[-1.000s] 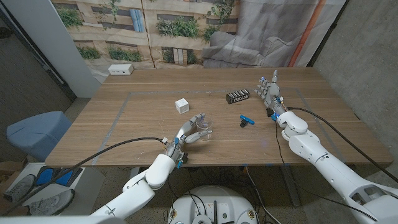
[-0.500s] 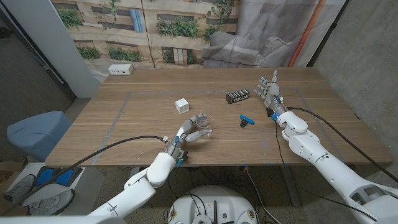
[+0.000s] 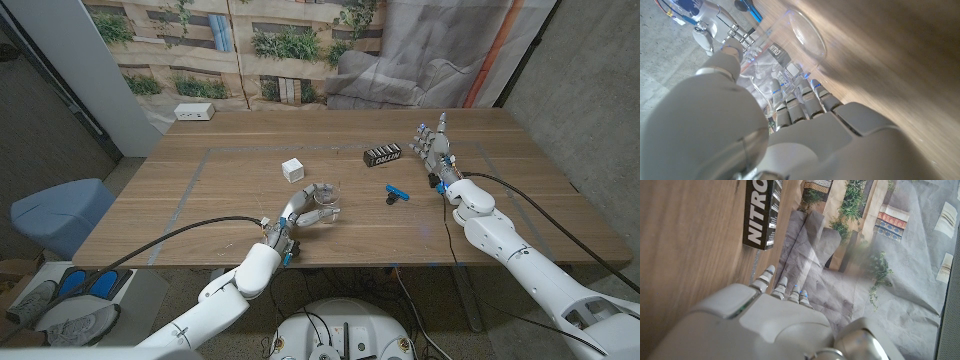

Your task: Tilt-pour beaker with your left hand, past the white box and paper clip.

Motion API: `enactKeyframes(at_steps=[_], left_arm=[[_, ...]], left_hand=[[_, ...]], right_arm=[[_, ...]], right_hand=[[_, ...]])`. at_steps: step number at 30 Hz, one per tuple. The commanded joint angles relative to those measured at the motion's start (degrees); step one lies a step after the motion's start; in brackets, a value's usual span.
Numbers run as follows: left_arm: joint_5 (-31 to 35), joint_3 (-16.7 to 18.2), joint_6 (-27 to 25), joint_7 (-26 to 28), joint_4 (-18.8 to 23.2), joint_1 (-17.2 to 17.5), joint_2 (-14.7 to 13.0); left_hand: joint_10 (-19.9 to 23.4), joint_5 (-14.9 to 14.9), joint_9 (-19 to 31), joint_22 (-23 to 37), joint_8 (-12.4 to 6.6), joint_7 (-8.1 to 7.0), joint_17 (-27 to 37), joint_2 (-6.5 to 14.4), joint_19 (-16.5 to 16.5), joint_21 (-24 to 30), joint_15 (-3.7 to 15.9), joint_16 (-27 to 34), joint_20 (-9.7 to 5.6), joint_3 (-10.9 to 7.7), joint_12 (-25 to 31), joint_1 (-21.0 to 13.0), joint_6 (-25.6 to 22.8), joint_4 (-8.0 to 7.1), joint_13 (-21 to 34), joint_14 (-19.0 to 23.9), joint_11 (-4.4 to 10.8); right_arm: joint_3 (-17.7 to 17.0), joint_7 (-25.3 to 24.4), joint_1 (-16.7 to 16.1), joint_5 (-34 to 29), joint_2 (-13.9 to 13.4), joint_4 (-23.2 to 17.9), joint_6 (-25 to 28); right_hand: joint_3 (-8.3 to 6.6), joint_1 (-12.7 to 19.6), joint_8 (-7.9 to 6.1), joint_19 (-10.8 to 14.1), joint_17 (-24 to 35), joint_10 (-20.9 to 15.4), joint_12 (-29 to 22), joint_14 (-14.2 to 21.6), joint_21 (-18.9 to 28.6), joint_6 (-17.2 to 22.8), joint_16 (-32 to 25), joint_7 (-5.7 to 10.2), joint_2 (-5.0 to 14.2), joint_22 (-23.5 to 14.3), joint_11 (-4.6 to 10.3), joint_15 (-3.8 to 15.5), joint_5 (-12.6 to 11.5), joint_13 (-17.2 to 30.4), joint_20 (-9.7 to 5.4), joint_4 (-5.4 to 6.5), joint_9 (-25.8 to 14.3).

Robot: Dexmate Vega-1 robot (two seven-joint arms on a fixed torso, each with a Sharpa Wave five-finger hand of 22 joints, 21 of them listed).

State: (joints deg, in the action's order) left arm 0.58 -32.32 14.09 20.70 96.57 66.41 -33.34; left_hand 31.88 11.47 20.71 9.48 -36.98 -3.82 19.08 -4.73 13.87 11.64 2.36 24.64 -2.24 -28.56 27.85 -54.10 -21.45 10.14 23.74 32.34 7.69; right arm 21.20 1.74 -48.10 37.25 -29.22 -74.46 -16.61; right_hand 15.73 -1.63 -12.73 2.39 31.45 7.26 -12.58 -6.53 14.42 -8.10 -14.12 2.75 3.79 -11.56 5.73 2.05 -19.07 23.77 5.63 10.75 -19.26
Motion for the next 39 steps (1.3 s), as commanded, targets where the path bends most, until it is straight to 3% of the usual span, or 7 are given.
enactKeyframes(at_steps=[1, 6, 11, 22, 33, 39], left_arm=[[0.84, 0.31, 1.55, 2.64, -1.49, -0.49, 1.57], [1.03, 0.67, 1.97, 3.40, -1.66, -0.77, 2.04], [1.36, 1.11, 0.18, 2.96, 0.89, -0.86, 1.34], [1.17, 1.85, -4.54, 1.77, 5.50, -1.22, 0.00], [3.75, 3.18, -14.25, -0.64, 14.55, -1.49, -4.77], [4.72, 3.70, -16.84, -2.32, 17.59, -2.70, -6.83]], left_hand=[[6.14, 0.77, 2.98, 0.35, -4.77, -0.25, 4.08, 3.73, 3.19, 0.47, 9.73, 3.68, -3.05, 2.60, 4.52, -5.47, -3.09, -0.03, 4.25, 3.97, 3.46], [9.15, 1.29, 4.93, 0.45, -8.33, -0.50, 6.62, 4.52, 6.85, 1.19, 10.37, 5.86, -3.05, 4.16, 7.63, -7.26, -5.35, -0.11, 7.05, 6.51, 3.73], [9.90, 1.55, 5.64, 0.50, -9.51, -0.90, 7.24, 5.09, 7.81, 1.31, 10.65, 6.21, -3.28, 4.49, 8.60, -7.50, -5.85, -0.36, 8.06, 7.41, 3.78], [10.23, 1.99, 6.58, 0.52, -11.03, -0.65, 7.62, 5.74, 7.52, 0.81, 10.63, 5.84, -3.30, 4.80, 9.77, -7.45, -5.96, -0.54, 9.64, 8.15, 3.77], [10.38, 2.36, 6.49, 0.54, -11.75, -0.60, 8.18, 6.52, 8.78, 0.99, 10.75, 5.96, -3.01, 4.89, 10.63, -8.10, -5.94, -0.35, 10.94, 9.24, 3.81], [10.87, 2.59, 6.37, 0.58, -12.32, -0.47, 8.49, 6.62, 10.04, 1.28, 10.87, 6.05, -2.63, 4.97, 11.25, -8.83, -6.29, -0.08, 11.71, 10.02, 3.86]], right_arm=[[0.00, -0.01, 0.00, 0.00, 0.00, -0.01, 0.01], [0.00, -0.03, -0.02, 0.00, -0.01, -0.04, 0.02], [0.00, -0.03, -0.02, 0.00, -0.02, -0.06, 0.03], [0.00, 0.01, 0.02, 0.00, 0.01, 0.05, -0.02], [0.00, 0.00, 0.00, -0.01, 0.01, 0.03, -0.02], [0.00, 0.00, -0.01, 0.00, 0.00, 0.02, -0.01]], right_hand=[[0.32, 0.37, -0.31, 0.05, 0.33, 0.53, -0.35, -0.31, 0.41, -0.31, -0.17, 0.04, 4.91, -0.26, -0.16, 1.12, -0.35, 0.28, 0.37, 0.06, -0.09], [0.32, 0.37, -0.31, 0.05, 0.33, 0.53, -0.35, -0.31, 0.41, -0.31, -0.17, 0.04, 4.91, -0.26, -0.16, 1.12, -0.35, 0.28, 0.37, 0.06, -0.09], [0.32, 0.37, -0.31, 0.05, 0.33, 0.53, -0.35, -0.31, 0.41, -0.31, -0.17, 0.04, 4.91, -0.26, -0.16, 1.12, -0.35, 0.28, 0.37, 0.06, -0.09], [0.32, 0.37, -0.31, 0.05, 0.33, 0.53, -0.35, -0.31, 0.41, -0.31, -0.17, 0.04, 4.91, -0.26, -0.16, 1.12, -0.35, 0.28, 0.37, 0.06, -0.09], [0.32, 0.37, -0.31, 0.05, 0.33, 0.53, -0.35, -0.31, 0.41, -0.31, -0.17, 0.04, 4.91, -0.26, -0.16, 1.12, -0.35, 0.28, 0.37, 0.06, -0.09], [0.32, 0.37, -0.31, 0.05, 0.33, 0.53, -0.35, -0.31, 0.41, -0.31, -0.17, 0.04, 4.91, -0.26, -0.16, 1.12, -0.35, 0.28, 0.37, 0.06, -0.09]])
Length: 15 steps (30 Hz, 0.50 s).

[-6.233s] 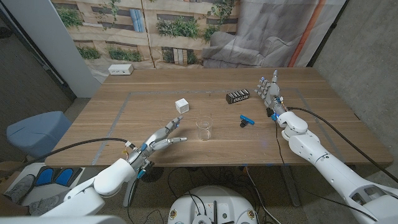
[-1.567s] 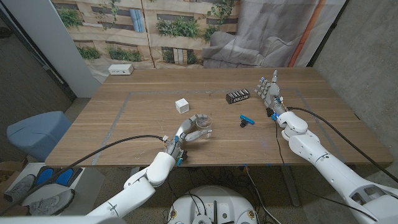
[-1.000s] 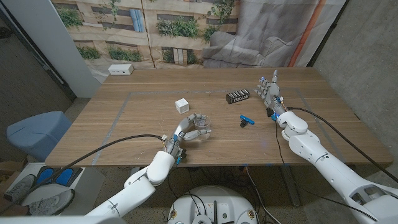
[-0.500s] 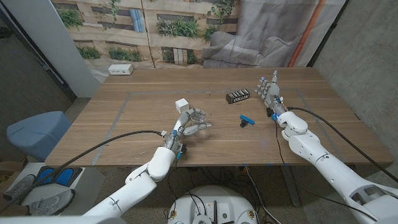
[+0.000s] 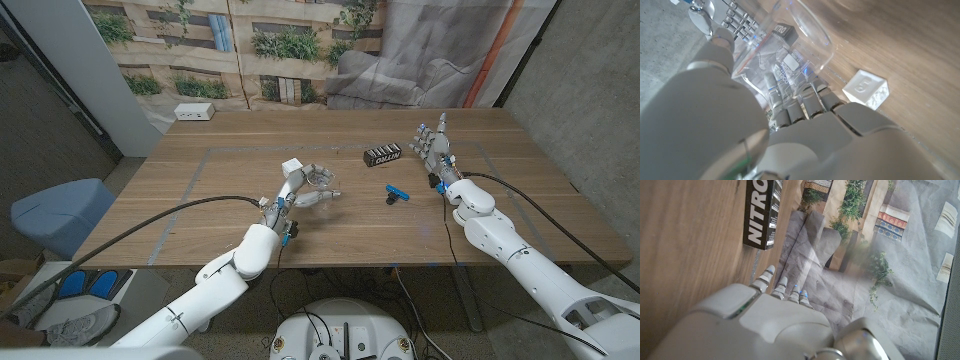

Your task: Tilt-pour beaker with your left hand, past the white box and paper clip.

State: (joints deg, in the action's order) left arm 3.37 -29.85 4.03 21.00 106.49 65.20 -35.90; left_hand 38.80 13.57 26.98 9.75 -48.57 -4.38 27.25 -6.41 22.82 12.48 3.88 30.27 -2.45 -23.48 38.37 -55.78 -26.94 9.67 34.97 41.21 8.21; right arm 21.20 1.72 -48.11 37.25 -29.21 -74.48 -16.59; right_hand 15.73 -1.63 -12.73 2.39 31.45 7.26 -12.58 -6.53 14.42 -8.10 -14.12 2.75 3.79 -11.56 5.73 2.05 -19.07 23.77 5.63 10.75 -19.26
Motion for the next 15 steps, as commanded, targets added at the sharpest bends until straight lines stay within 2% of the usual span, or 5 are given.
enactKeyframes(at_steps=[1, 15], left_arm=[[2.20, 1.29, -7.40, -2.79, 8.15, -1.68, -4.54], [7.26, 0.98, -13.80, -5.63, 12.25, -5.12, -8.18]], left_hand=[[3.89, 0.50, 0.08, 0.32, -0.81, 0.09, 0.42, 8.35, 1.14, 0.43, 9.31, 0.42, -2.39, -0.05, 0.77, -7.18, -0.82, 0.37, 0.61, 1.14, 3.31], [4.69, 0.94, -0.18, 0.44, -1.93, -0.09, 1.17, 8.66, 2.65, 0.66, 9.57, 0.55, -2.17, 0.10, 1.79, -8.75, -1.41, 0.70, 2.03, 2.33, 3.51]], right_arm=[[0.00, 0.02, 0.00, 0.00, 0.00, 0.03, -0.03], [0.01, 0.03, 0.04, -0.01, 0.01, 0.07, -0.03]], right_hand=[[0.32, 0.37, -0.32, 0.05, 0.33, 0.53, -0.35, -0.31, 0.41, -0.32, -0.17, 0.04, 4.91, -0.26, -0.16, 1.12, -0.35, 0.28, 0.37, 0.06, -0.09], [0.32, 0.37, -0.32, 0.05, 0.33, 0.53, -0.35, -0.31, 0.41, -0.32, -0.17, 0.04, 4.91, -0.26, -0.16, 1.12, -0.35, 0.28, 0.37, 0.06, -0.09]])
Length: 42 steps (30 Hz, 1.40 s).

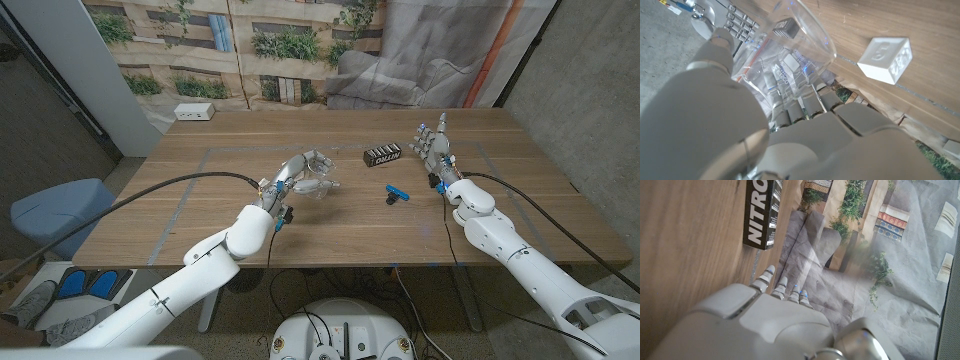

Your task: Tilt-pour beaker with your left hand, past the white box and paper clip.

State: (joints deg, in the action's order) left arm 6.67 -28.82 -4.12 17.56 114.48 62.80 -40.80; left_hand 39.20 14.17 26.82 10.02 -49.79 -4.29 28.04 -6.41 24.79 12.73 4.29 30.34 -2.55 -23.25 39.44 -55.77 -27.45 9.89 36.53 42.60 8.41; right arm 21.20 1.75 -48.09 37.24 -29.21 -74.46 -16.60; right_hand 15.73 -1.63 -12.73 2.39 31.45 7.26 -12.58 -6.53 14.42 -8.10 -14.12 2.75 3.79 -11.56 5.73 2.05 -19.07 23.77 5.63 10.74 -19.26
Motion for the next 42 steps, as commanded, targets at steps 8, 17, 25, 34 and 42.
enactKeyframes(at_steps=[8, 17, 25, 34, 42], left_arm=[[6.77, -1.16, -6.52, -3.95, 4.27, -4.75, -4.61], [11.06, -3.14, -10.81, -8.26, 6.10, -7.62, -6.09], [16.53, -6.05, -15.73, -14.14, 8.08, -10.74, -7.57], [23.52, -9.86, -19.88, -19.09, 9.56, -12.96, -8.11], [30.50, -13.02, -22.20, -24.56, 10.37, -15.45, -7.57]], left_hand=[[4.79, 0.87, -0.25, 0.21, -1.64, -0.29, 1.36, 9.31, 1.22, 0.33, 9.29, 0.74, -1.94, -0.19, 1.44, -10.88, -1.37, 0.66, 1.57, 1.67, 3.31], [4.89, 1.19, -0.48, 0.25, -2.33, -0.21, 2.23, 9.35, 1.57, 0.23, 9.32, 0.78, -1.87, 0.24, 1.55, -12.07, -1.45, 0.53, 1.91, 1.94, 3.20], [4.65, 1.45, -0.68, 0.28, -2.86, 0.09, 2.85, 9.56, 1.65, 0.08, 9.22, 0.59, -1.47, 0.61, 1.45, -12.73, -1.37, 0.33, 2.02, 1.96, 2.51], [5.00, 1.78, -0.91, 0.30, -3.42, 0.71, 3.34, 9.97, 1.97, 0.01, 8.94, 0.40, -1.10, 0.80, 1.40, -13.61, -1.22, 0.34, 1.77, 2.36, 2.20], [5.77, 2.14, -1.20, 0.34, -4.30, 1.08, 3.84, 10.45, 2.33, -0.04, 8.81, 0.21, -0.77, 1.06, 1.92, -14.58, -1.82, 0.28, 2.07, 2.89, 1.71]], right_arm=[[0.01, 0.00, 0.01, 0.00, 0.01, 0.05, -0.03], [0.00, -0.02, -0.02, 0.00, -0.01, -0.02, -0.01], [0.00, -0.02, -0.02, 0.00, -0.01, -0.02, -0.01], [0.00, -0.03, -0.03, 0.01, -0.01, -0.02, 0.00], [0.00, -0.02, -0.02, 0.01, -0.01, -0.02, -0.01]], right_hand=[[0.32, 0.37, -0.32, 0.05, 0.33, 0.53, -0.35, -0.31, 0.41, -0.31, -0.17, 0.04, 4.91, -0.26, -0.16, 1.12, -0.35, 0.28, 0.37, 0.06, -0.09], [0.32, 0.37, -0.32, 0.05, 0.33, 0.53, -0.35, -0.31, 0.41, -0.31, -0.17, 0.04, 4.91, -0.26, -0.16, 1.12, -0.35, 0.28, 0.37, 0.06, -0.09], [0.32, 0.37, -0.32, 0.05, 0.33, 0.53, -0.35, -0.31, 0.41, -0.31, -0.17, 0.04, 4.91, -0.26, -0.16, 1.12, -0.35, 0.28, 0.37, 0.06, -0.09], [0.32, 0.37, -0.32, 0.05, 0.33, 0.53, -0.35, -0.31, 0.41, -0.31, -0.17, 0.04, 4.91, -0.26, -0.16, 1.12, -0.35, 0.28, 0.37, 0.06, -0.09], [0.32, 0.37, -0.32, 0.05, 0.33, 0.53, -0.35, -0.31, 0.41, -0.31, -0.17, 0.04, 4.91, -0.26, -0.16, 1.12, -0.35, 0.28, 0.37, 0.06, -0.09]])
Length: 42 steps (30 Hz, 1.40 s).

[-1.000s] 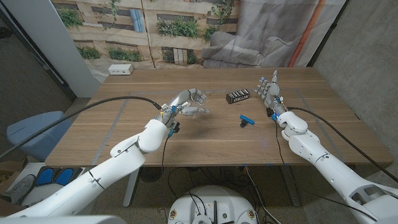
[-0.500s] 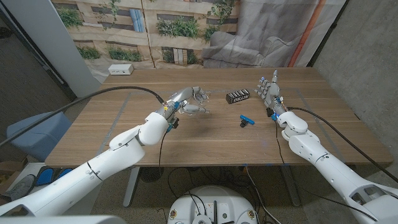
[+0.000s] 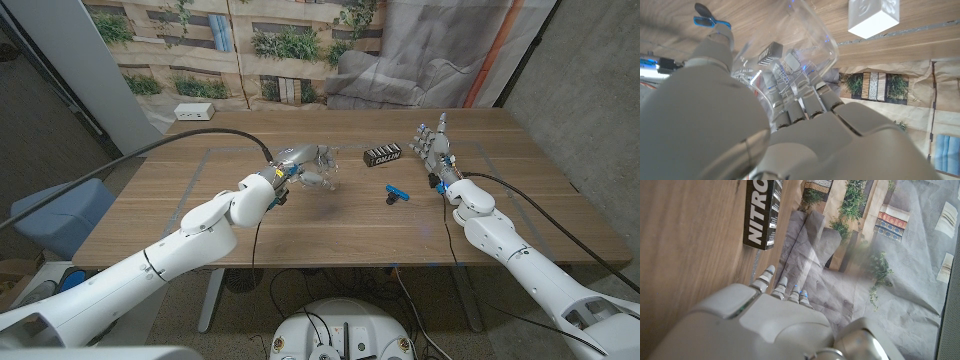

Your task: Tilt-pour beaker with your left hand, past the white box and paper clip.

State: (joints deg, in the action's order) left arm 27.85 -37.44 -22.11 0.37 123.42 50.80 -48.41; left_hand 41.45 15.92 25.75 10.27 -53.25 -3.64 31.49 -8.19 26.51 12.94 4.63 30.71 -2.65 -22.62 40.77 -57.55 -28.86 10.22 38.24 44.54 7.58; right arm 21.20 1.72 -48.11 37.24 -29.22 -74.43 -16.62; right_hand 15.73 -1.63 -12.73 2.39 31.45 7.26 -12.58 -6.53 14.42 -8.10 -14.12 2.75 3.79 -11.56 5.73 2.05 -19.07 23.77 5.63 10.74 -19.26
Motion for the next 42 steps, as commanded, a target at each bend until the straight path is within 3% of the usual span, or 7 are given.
enactKeyframes(at_steps=[1, 10, 18, 33, 42], left_arm=[[9.72, -4.58, -4.10, -7.92, 1.37, -3.67, 0.13], [16.84, -7.49, -5.23, -14.47, 1.27, -5.83, 1.39], [22.08, -9.22, -2.87, -19.63, 0.42, -7.39, 2.19], [35.60, -10.84, -1.45, -26.87, -1.33, -7.14, 4.07], [39.67, -10.01, -0.71, -31.36, -1.90, -6.57, 6.13]], left_hand=[[3.46, 0.44, -0.18, 0.09, -0.90, 0.35, 0.49, 12.29, 0.64, -0.27, 8.44, -0.20, -0.60, 0.50, 0.58, -12.91, -0.35, -0.07, 0.37, 0.93, 2.56], [3.08, 0.72, -0.45, 0.13, -1.29, 0.54, 0.87, 12.44, 0.65, -0.40, 8.03, -0.62, -0.47, 1.02, 0.46, -13.18, 0.03, -0.23, 0.30, 0.72, 2.67], [2.98, 0.96, -0.63, 0.16, -1.58, 0.69, 0.99, 12.53, 0.65, -0.46, 7.97, -0.92, -0.26, 1.30, 0.45, -13.36, 0.16, -0.26, 0.27, 0.80, 2.54], [2.70, 1.46, -1.06, 0.25, -2.22, 0.99, 1.15, 13.03, 0.78, -0.49, 7.58, -1.67, 0.12, 1.82, 0.54, -13.57, 0.33, -0.42, 0.32, 0.93, 2.32], [2.82, 1.85, -1.42, 0.31, -2.73, 1.20, 1.12, 13.40, 0.99, -0.44, 7.35, -2.15, 0.29, 2.11, 0.73, -13.72, 0.04, -0.43, 0.36, 1.38, 2.02]], right_arm=[[-0.01, 0.00, 0.00, 0.01, 0.00, -0.04, 0.02], [0.00, 0.01, 0.01, 0.00, 0.00, -0.03, 0.01], [-0.01, 0.00, -0.01, 0.01, -0.01, -0.05, 0.02], [-0.01, 0.00, -0.01, 0.01, -0.01, -0.05, 0.02], [-0.01, 0.00, -0.01, 0.01, -0.01, -0.05, 0.01]], right_hand=[[0.32, 0.37, -0.32, 0.05, 0.33, 0.53, -0.35, -0.31, 0.41, -0.31, -0.17, 0.04, 4.91, -0.26, -0.16, 1.12, -0.35, 0.28, 0.37, 0.06, -0.09], [0.32, 0.37, -0.32, 0.05, 0.33, 0.53, -0.35, -0.31, 0.41, -0.31, -0.17, 0.04, 4.91, -0.26, -0.16, 1.12, -0.35, 0.28, 0.37, 0.06, -0.09], [0.32, 0.37, -0.32, 0.05, 0.33, 0.53, -0.35, -0.31, 0.41, -0.31, -0.17, 0.04, 4.91, -0.26, -0.16, 1.12, -0.35, 0.28, 0.37, 0.06, -0.09], [0.32, 0.37, -0.32, 0.05, 0.33, 0.53, -0.35, -0.31, 0.41, -0.31, -0.17, 0.04, 4.91, -0.26, -0.16, 1.12, -0.35, 0.28, 0.37, 0.06, -0.09], [0.32, 0.37, -0.32, 0.05, 0.33, 0.53, -0.35, -0.31, 0.41, -0.31, -0.17, 0.04, 4.91, -0.26, -0.16, 1.12, -0.35, 0.28, 0.37, 0.06, -0.09]])
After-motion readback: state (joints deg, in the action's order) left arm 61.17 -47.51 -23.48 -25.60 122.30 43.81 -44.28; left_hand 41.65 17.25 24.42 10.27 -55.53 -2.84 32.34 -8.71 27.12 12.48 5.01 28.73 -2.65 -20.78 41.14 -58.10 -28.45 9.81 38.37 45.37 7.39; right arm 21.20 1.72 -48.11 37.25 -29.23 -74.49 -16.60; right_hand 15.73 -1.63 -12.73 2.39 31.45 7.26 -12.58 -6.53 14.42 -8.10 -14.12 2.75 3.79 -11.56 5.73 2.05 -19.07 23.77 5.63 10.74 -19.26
